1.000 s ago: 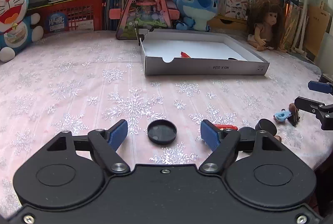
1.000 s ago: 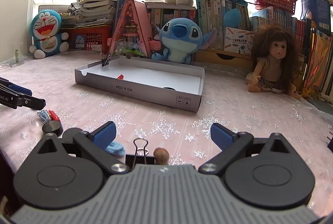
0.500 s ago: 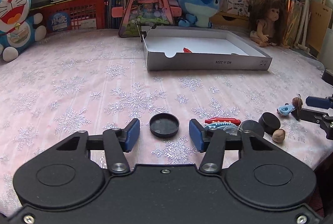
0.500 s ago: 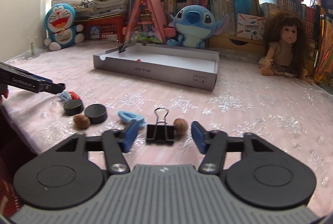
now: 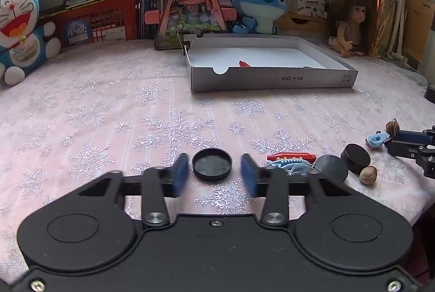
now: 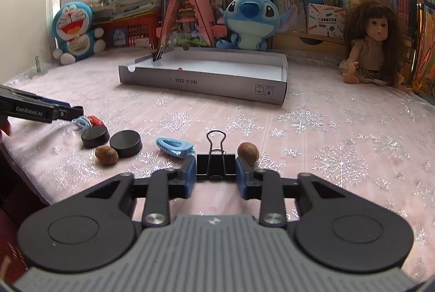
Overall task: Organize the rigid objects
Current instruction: 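Grasp a black round lid with the left tool while the right tool grasps the black binder clip, then carry the black lid and binder clip over the white tray with both tools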
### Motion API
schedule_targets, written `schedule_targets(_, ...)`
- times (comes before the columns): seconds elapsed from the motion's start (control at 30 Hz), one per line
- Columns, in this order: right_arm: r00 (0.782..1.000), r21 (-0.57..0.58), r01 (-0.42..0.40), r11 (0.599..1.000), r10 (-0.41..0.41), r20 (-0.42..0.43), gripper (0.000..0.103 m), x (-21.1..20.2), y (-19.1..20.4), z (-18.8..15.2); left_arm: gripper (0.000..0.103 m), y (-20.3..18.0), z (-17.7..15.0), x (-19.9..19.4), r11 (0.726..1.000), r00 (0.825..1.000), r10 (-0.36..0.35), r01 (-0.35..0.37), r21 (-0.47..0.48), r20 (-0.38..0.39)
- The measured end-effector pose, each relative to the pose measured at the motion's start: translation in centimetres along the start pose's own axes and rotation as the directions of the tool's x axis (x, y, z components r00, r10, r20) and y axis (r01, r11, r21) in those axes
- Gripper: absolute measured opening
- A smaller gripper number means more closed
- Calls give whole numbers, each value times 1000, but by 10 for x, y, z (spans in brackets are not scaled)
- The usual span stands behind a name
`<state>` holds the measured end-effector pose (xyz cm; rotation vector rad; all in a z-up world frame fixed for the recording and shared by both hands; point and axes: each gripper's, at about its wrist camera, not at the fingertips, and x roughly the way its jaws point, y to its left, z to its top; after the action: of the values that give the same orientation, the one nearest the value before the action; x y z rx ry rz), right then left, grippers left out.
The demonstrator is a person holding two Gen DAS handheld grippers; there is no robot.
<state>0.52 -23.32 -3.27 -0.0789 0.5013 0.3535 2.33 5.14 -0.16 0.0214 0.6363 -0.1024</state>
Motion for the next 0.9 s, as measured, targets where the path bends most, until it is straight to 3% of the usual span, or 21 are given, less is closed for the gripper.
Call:
schedule_targets(0.37, 998, 5, 31, 999, -32, 46, 35, -6, -1, 19, 29, -3, 14, -5, 1000, 1000, -1, 1, -15, 18)
schedule_targets(0.9, 998, 226, 58, 973, -60, 0, 35, 27, -39, 81, 29, 4, 100, 18, 990, 995, -93, 96, -99, 38)
